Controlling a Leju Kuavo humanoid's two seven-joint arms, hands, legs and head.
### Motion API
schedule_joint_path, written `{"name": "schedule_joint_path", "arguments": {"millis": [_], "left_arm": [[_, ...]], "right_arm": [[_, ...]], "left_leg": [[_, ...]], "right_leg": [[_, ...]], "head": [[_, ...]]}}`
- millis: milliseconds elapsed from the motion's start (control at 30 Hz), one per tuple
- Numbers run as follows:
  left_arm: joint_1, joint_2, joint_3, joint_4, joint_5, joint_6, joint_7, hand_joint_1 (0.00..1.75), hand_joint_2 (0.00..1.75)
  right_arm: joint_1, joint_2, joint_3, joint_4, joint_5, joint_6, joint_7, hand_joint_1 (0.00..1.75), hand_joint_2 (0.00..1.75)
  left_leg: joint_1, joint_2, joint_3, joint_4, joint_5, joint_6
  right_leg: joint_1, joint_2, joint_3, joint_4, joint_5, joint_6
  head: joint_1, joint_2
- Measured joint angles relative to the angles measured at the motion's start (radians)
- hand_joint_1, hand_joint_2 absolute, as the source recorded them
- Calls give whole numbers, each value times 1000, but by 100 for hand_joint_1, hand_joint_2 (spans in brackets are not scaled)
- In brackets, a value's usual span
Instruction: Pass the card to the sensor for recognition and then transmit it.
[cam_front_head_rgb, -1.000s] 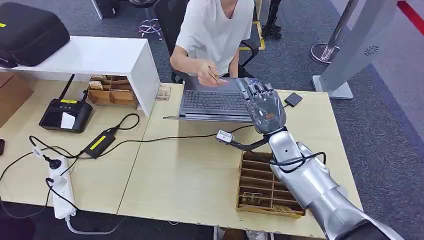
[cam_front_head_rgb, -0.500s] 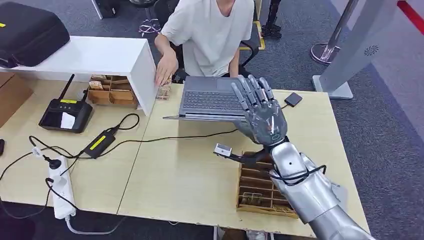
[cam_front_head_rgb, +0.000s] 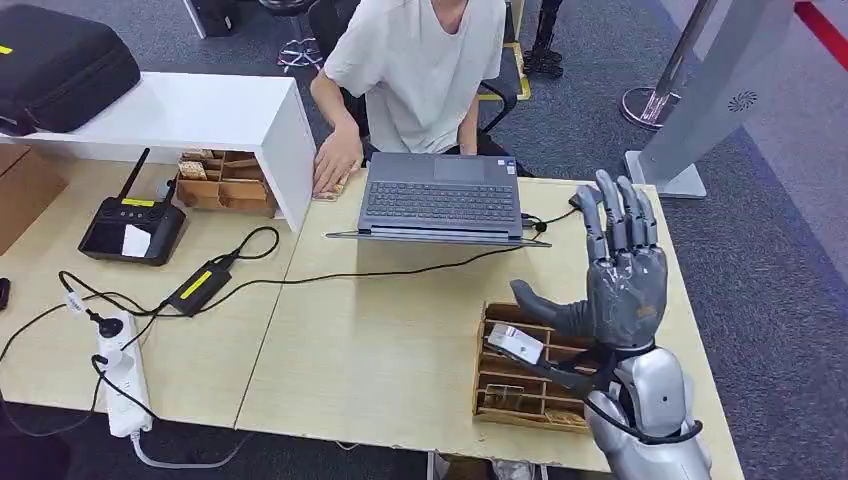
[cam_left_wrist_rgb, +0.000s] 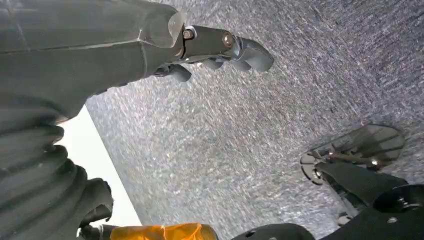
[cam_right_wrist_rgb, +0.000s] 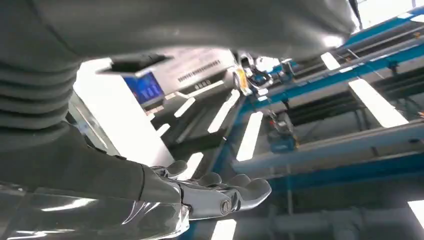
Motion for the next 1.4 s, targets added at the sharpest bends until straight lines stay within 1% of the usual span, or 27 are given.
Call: {"name": "schedule_joint_path", "arguments": {"millis": [333, 433, 467, 533, 567, 667, 767, 833, 867, 900, 933, 967, 1000, 1033, 1067, 1100, 1133, 1167, 1200, 1233, 1300, 1367, 1400], "left_arm": [[2, 0, 5, 0, 3, 0, 0, 0, 175], [8, 0, 27, 0, 10, 1, 2, 0, 175], [9, 0, 40, 0, 16, 4, 2, 0, 175], [13, 0, 66, 0, 34, 12, 1, 0, 175], [14, 0, 71, 0, 36, 14, 1, 0, 175], [15, 0, 79, 0, 37, 14, 0, 0, 175], [15, 0, 82, 0, 40, 15, 0, 0, 175], [16, 0, 91, 0, 45, 16, 0, 0, 175], [18, -1, 95, 0, 48, 18, 0, 0, 175], [19, -1, 98, 0, 53, 19, 0, 0, 175], [20, -2, 103, 0, 57, 21, 0, 0, 175], [22, -2, 109, 0, 61, 22, 0, 0, 175], [23, -3, 116, 0, 64, 22, 0, 0, 175], [24, -5, 122, 0, 65, 23, 1, 0, 175], [24, -6, 127, 0, 65, 25, 2, 0, 175], [24, -6, 130, 0, 65, 25, 2, 0, 175], [24, -6, 132, 0, 65, 26, 3, 0, 175], [24, -7, 135, 0, 65, 28, 7, 0, 175], [24, -8, 141, 0, 65, 29, 9, 0, 175], [24, -9, 145, 0, 65, 31, 10, 0, 175], [26, -10, 151, 0, 65, 31, 13, 0, 175], [28, -10, 157, 0, 66, 31, 19, 0, 175], [28, -10, 160, 0, 67, 31, 21, 0, 175]], "right_arm": [[18, 0, -9, -8, -18, 0, -5, 0, 175], [86, -6, -35, -35, -53, 0, -14, 0, 175], [124, -17, -43, -57, -90, 0, -25, 0, 175], [232, -58, -45, -122, -183, 0, -56, 0, 175], [255, -67, -45, -136, -199, 0, -63, 0, 175], [306, -86, -45, -164, -217, 0, -70, 0, 175], [323, -98, -45, -179, -232, 1, -75, 0, 175], [348, -104, -46, -188, -264, 2, -77, 0, 175], [364, -106, -46, -191, -301, 12, -81, 0, 175], [380, -109, -48, -195, -376, 36, -101, 0, 175], [397, -110, -56, -200, -504, 79, -137, 0, 175], [411, -110, -69, -204, -658, 140, -177, 0, 175], [423, -110, -90, -204, -833, 220, -219, 0, 175], [433, -107, -115, -204, -974, 276, -250, 0, 175], [439, -103, -139, -203, -1049, 315, -277, 0, 175], [442, -97, -165, -202, -1087, 339, -290, 0, 175], [443, -89, -185, -200, -1109, 380, -285, 0, 175], [445, -79, -211, -196, -1175, 463, -280, 0, 175], [448, -67, -248, -184, -1250, 563, -279, 0, 175], [453, -56, -280, -173, -1291, 634, -278, 0, 175], [469, -39, -365, -145, -1338, 815, -289, 0, 175], [486, -34, -432, -134, -1347, 928, -308, 0, 175], [494, -29, -460, -131, -1346, 959, -312, 0, 175]], "left_leg": [[0, 0, 0, 0, 0, 0], [0, 1, 0, 0, 0, 0], [0, 1, 0, 0, 0, 0], [0, 1, -1, 0, 0, 0], [0, 1, -1, 0, -1, 0], [0, 1, -1, 0, -1, -1], [0, 1, 0, 0, -1, 0], [0, 1, 0, 0, -1, 0], [0, 1, 0, 0, -1, -1], [0, 1, 0, 0, -1, -1], [0, 1, -1, 0, -1, -1], [0, 1, -1, 0, -1, -1], [0, 1, -1, 0, -1, -1], [0, 1, -1, 0, -1, 0], [0, 1, -1, 0, -1, 0], [0, 1, -1, 0, -1, 0], [0, 1, -1, 0, -1, 0], [0, 1, 0, 0, -1, 0], [0, 1, 0, 0, -1, 0], [0, 1, -1, 0, -1, 0], [0, 0, -1, 0, -1, 0], [0, 0, -1, 0, -1, 0], [0, 0, -1, 0, -1, 0]], "right_leg": [[0, 0, 0, 0, 0, 0], [0, 2, -1, 0, 0, 0], [0, 1, -1, 0, 0, 0], [0, 1, -1, 0, 0, 0], [0, 1, -1, 0, 0, 0], [0, 2, -1, 0, 0, 0], [0, 2, -1, 0, 0, 0], [0, 1, -1, 0, 0, 0], [0, 0, -1, 0, 0, 0], [0, 1, -1, 0, 0, 0], [0, 1, -1, 0, 0, 0], [0, 1, -1, 0, 0, 0], [0, 1, -1, 0, 0, 0], [0, 1, -1, 0, 0, 0], [0, 1, -1, 0, 0, 0], [0, 1, -1, 0, 0, 0], [0, 1, -1, 0, 0, 0], [0, 1, -1, -1, 0, 0], [0, 1, -1, -1, 0, 0], [0, 1, -1, -1, 0, 0], [0, 0, -1, -1, 0, 0], [0, 0, -1, -1, 0, 0], [0, 0, -1, -1, 0, 0]], "head": [[0, 0], [0, 0], [0, 0], [0, 0], [0, 0], [0, 0], [0, 0], [0, 0], [0, 0], [0, 0], [0, 0], [0, 0], [0, 0], [0, 0], [0, 0], [0, 0], [0, 0], [0, 0], [0, 0], [0, 0], [0, 0], [0, 0], [0, 0]]}}
